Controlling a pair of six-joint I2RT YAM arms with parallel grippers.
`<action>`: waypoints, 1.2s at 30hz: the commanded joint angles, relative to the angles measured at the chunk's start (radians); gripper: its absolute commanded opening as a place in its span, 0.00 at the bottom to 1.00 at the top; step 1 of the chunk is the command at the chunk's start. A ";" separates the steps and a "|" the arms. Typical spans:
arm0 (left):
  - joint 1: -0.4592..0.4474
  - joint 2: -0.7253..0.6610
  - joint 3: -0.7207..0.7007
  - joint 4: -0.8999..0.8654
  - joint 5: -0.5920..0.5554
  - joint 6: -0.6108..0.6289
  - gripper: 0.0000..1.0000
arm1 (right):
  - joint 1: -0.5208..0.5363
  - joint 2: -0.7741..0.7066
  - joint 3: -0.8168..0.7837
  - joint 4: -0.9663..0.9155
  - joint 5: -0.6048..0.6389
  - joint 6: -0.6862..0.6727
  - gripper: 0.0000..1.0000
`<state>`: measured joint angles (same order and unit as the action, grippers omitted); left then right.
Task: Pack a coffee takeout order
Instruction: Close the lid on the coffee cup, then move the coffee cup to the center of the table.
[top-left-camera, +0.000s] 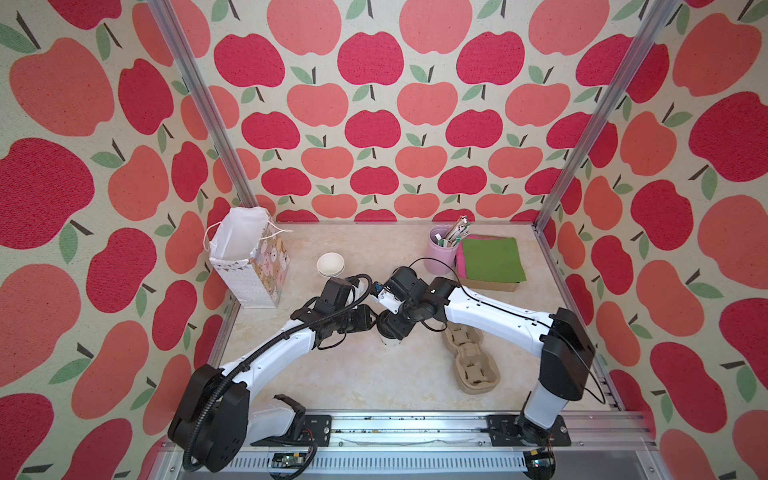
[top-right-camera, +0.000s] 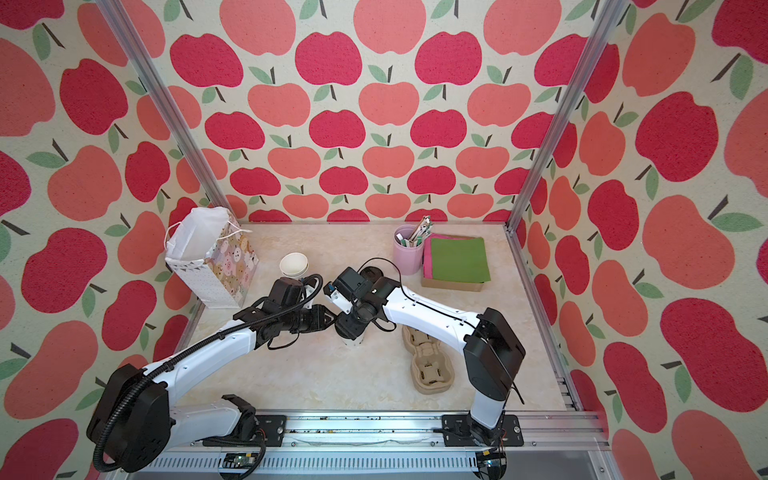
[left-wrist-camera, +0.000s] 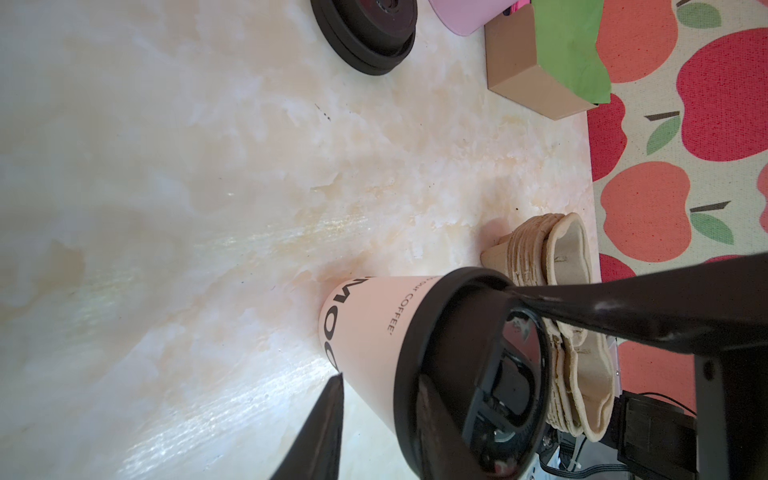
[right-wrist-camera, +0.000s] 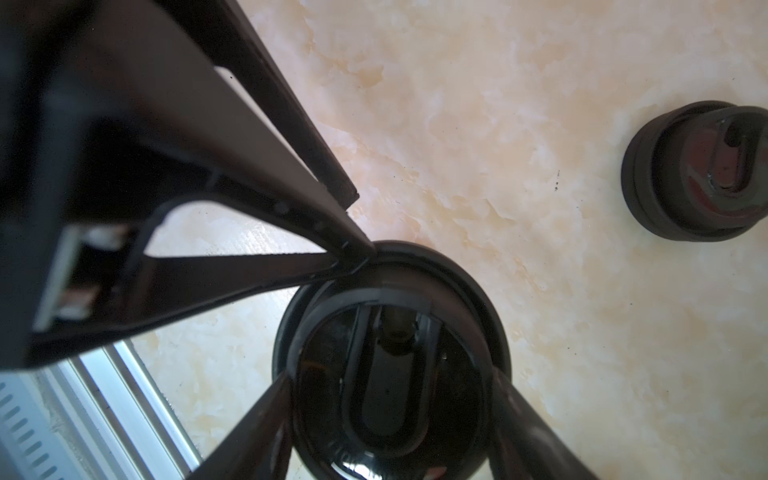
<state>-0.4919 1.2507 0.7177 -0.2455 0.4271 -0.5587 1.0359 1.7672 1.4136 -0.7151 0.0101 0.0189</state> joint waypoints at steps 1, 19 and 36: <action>-0.004 0.054 -0.043 -0.117 -0.089 -0.008 0.31 | 0.018 0.170 -0.119 -0.222 -0.023 -0.008 0.63; 0.094 -0.116 -0.018 -0.038 0.016 0.022 0.46 | 0.021 0.195 -0.133 -0.241 -0.001 -0.019 0.62; 0.131 -0.212 -0.063 -0.045 0.003 0.018 0.51 | 0.043 0.247 -0.131 -0.285 0.039 -0.033 0.62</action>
<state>-0.3683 1.0618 0.6685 -0.2626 0.4416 -0.5545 1.0515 1.7844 1.4242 -0.7139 0.0391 0.0105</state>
